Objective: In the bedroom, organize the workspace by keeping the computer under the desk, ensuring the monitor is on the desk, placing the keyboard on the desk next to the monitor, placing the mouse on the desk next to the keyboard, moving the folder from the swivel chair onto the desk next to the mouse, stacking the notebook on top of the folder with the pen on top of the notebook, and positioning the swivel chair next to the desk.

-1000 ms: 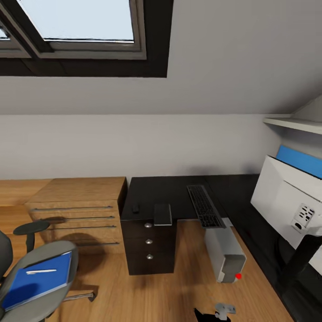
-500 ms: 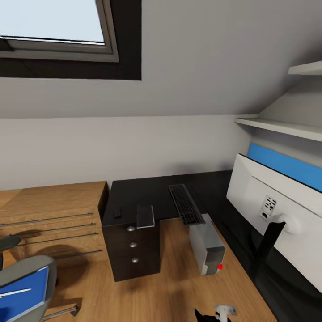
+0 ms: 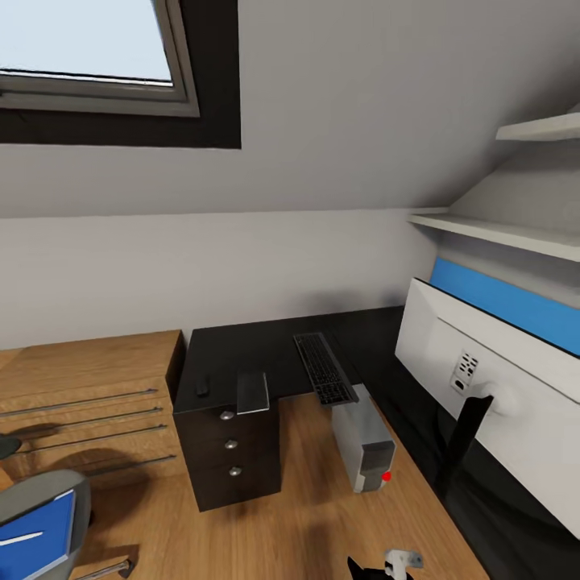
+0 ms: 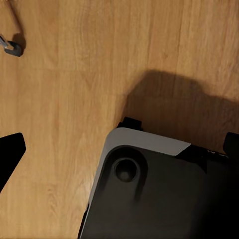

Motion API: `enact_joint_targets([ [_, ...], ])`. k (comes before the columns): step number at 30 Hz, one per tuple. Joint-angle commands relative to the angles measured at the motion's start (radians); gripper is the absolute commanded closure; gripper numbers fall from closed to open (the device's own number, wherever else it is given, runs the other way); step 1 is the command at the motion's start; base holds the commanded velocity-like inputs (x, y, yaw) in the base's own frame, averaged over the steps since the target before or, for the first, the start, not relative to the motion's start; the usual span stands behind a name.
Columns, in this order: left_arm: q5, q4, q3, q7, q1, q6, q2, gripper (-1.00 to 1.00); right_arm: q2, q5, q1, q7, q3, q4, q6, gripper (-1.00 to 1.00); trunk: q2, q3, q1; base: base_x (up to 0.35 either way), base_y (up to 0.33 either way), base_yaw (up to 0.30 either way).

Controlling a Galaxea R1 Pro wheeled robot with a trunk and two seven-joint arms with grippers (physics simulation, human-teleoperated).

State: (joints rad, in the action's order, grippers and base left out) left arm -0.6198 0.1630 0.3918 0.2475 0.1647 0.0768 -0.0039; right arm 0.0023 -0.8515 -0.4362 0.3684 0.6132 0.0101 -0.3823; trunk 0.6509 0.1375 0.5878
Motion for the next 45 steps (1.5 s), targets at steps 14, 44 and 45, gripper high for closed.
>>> enact_joint_targets([
  [14, -0.009, 0.000, 0.007, 0.004, 0.000, 0.004, -0.001, -1.00, 0.002, -0.011, 0.000, 0.006, 0.007, 0.002, -0.003, -1.00, -0.097, -0.042, -0.054, 0.000, 0.000, -0.004],
  [44, -0.009, 0.000, 0.007, 0.004, 0.000, 0.006, -0.002, -1.00, 0.001, -0.011, 0.001, 0.006, 0.006, 0.002, -0.003, -1.00, -0.251, -0.111, -0.138, 0.000, 0.000, 0.000],
  [45, -0.009, 0.000, 0.006, 0.004, 0.000, 0.006, -0.002, -1.00, 0.001, -0.011, 0.001, 0.006, 0.005, 0.002, -0.003, -1.00, -0.251, -0.111, -0.138, 0.000, 0.000, 0.000],
])
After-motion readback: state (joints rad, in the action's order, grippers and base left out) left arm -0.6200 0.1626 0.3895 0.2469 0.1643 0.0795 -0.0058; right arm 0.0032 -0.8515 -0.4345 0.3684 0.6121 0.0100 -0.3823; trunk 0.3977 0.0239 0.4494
